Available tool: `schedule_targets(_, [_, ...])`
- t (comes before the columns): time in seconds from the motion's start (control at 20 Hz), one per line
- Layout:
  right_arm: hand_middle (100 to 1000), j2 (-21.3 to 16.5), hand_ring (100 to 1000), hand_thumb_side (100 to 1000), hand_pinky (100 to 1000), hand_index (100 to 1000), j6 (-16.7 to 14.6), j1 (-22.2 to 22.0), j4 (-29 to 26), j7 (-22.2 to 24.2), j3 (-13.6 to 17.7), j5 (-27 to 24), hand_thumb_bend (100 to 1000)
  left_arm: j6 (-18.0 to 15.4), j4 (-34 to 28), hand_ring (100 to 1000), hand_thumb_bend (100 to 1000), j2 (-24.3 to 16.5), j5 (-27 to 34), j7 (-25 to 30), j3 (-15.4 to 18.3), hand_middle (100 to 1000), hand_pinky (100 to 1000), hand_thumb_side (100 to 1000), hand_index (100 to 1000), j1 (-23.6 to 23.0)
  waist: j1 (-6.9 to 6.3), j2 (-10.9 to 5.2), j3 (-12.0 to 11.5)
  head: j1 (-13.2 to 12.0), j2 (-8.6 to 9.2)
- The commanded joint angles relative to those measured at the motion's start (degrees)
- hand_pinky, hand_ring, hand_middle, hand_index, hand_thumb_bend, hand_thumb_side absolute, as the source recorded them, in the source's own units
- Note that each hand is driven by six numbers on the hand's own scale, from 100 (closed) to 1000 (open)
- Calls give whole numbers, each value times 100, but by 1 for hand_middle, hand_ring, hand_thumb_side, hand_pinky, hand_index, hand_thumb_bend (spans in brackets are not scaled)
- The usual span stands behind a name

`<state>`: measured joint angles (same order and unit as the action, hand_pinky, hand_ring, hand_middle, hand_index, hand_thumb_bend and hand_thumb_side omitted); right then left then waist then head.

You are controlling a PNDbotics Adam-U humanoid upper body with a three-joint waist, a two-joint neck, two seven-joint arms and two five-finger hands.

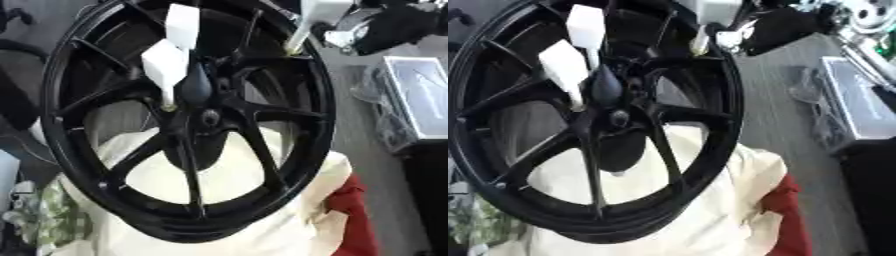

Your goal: Pull the pin out of the wheel hub.

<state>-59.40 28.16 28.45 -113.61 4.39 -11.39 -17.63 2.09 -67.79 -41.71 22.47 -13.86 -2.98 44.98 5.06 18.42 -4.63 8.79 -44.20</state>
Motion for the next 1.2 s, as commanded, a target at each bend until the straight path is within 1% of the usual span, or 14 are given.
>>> schedule_targets(0.05, [467,-511,583,100,770,586,-244,-653,-98,-757,777,-298,100,-21,-108,830,1000,-332,33,-56,107,752,804,478,802,16,-59,-74,54,-57,8])
schedule_targets(0.2, [483,-452,592,100,774,604,-280,-1726,-98,-1408,1401,-141,100,-38,-120,831,1000,-420,70,-111,163,752,804,477,802,-65,-98,-42,159,-146,8])
schedule_targets(0.3, [489,-309,596,100,775,611,-223,-2266,-98,-1691,1681,53,100,-43,-129,831,1000,-452,89,-132,178,753,804,476,802,-96,-114,-29,197,-175,8])
schedule_targets(0.4, [564,-126,668,100,805,690,-131,-2698,-96,-1799,1890,349,100,-45,-130,831,1000,-478,98,-147,189,753,804,475,802,-116,-128,-22,244,-207,8])
schedule_targets(0.45, [600,-23,698,125,815,724,-89,-2888,-97,-1762,1985,572,107,-47,-131,831,1000,-486,102,-153,191,753,805,475,802,-122,-134,-21,262,-216,8])
schedule_targets(0.5, [704,87,765,159,843,808,-72,-3053,-82,-1644,2066,811,154,-47,-132,831,1000,-492,104,-155,191,753,805,475,802,-126,-142,-22,282,-228,8])
schedule_targets(0.55, [796,193,832,143,871,867,-79,-3181,-33,-1472,2142,1045,205,-47,-133,832,1000,-496,105,-155,189,753,805,475,802,-128,-149,-26,301,-239,8])
schedule_targets(0.6, [833,275,862,101,887,881,-96,-3264,44,-1304,2218,1262,243,-47,-133,832,1000,-498,105,-154,187,753,805,475,802,-127,-154,-32,313,-245,8])
schedule_targets(0.65, [870,338,894,136,904,892,-117,-3312,145,-1141,2284,1473,295,-47,-133,832,1000,-497,105,-154,186,753,806,476,803,-125,-158,-39,322,-249,8])
schedule_targets(0.75, [891,421,911,213,917,895,-125,-3353,415,-882,2390,1792,360,-49,-133,833,1000,-494,104,-150,182,753,806,476,803,-123,-170,-55,336,-260,8])
schedule_targets(0.9, [895,500,914,225,920,900,-122,-3337,692,-731,2496,2078,373,-50,-134,833,1000,-493,107,-149,182,753,806,477,802,-128,-190,-76,348,-272,8])
schedule_targets(1.05, [895,544,911,215,918,901,-117,-3312,816,-722,2545,2128,372,-52,-139,833,1000,-496,114,-153,185,753,806,478,802,-137,-201,-97,349,-271,8])
schedule_targets(1.15, [879,555,892,153,908,900,-88,-3286,845,-769,2569,2115,331,-50,-142,834,1000,-495,118,-154,182,753,806,478,802,-140,-203,-113,348,-269,8])
schedule_targets(1.2, [876,561,889,143,906,900,-72,-3270,852,-811,2582,2069,323,-49,-143,834,1000,-494,118,-154,181,753,806,478,802,-141,-203,-120,347,-269,8])
